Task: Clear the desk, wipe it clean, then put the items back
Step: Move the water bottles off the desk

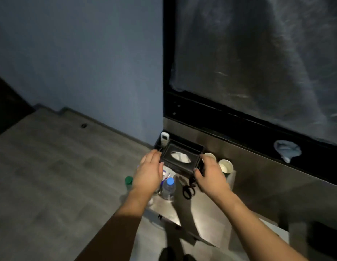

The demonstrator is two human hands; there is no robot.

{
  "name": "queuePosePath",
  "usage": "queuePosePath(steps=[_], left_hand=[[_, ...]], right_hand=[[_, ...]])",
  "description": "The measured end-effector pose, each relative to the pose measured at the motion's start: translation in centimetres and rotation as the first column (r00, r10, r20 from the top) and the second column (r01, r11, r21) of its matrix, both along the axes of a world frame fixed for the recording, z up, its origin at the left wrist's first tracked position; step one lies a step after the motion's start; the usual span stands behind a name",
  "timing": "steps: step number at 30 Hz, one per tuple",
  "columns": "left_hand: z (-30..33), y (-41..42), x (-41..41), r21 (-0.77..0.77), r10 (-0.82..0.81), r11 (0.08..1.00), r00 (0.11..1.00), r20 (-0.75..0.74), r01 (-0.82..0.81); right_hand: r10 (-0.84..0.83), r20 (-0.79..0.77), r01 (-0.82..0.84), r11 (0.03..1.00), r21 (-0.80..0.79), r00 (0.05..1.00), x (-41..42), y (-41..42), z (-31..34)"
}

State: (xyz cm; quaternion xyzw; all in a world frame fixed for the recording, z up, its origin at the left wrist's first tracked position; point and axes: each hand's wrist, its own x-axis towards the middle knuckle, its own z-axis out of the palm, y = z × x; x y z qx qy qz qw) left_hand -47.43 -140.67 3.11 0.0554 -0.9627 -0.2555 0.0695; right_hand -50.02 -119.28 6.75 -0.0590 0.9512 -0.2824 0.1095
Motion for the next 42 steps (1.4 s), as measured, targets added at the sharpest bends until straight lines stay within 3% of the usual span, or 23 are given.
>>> queuePosePath(steps=[7, 13, 19, 26, 35, 39, 42], left_hand=[[1.4, 10.1, -3.7, -0.026, -0.329, 0.944, 0.938, -0.107, 0.328], [3.9, 22.3, -2.2, -0.089, -0.606, 0.795, 0.778, -0.167, 0.6], [6.7, 38.3, 4.2, -0.141, -0.791, 0.606, 0.574, -0.211, 0.783], [9.4, 57.8, 19.4, -0.164, -0.944, 0.275, 0.233, -0.234, 0.948], [9.9, 77.3, 37.6, -0.201, -0.978, -0.079, -0.115, -0.172, 0.976], [8.4, 85.3, 43.2, -0.204, -0.952, -0.222, -0.257, -0.164, 0.953], [7.2, 92.0, 46.6, -0.205, -0.932, -0.273, -0.311, -0.185, 0.94]], right_hand=[[-0.257, -0.166, 0.261, 0.965, 0.002, 0.952, 3.5, 9.0, 3.5], [-0.495, -0.229, 0.507, 0.862, -0.007, 0.838, 10.7, 18.7, 5.2], [-0.733, -0.264, 0.754, 0.657, -0.033, 0.627, 22.7, 31.0, 7.0], [-0.904, -0.281, 0.934, 0.352, -0.058, 0.323, 41.4, 44.8, 7.4], [-0.963, -0.261, 0.995, -0.04, -0.091, -0.062, 61.6, 56.6, 6.7], [-0.956, -0.25, 0.988, -0.135, -0.082, -0.151, 67.2, 62.2, 5.7], [-0.948, -0.238, 0.977, -0.194, -0.086, -0.209, 70.1, 67.9, 5.3]])
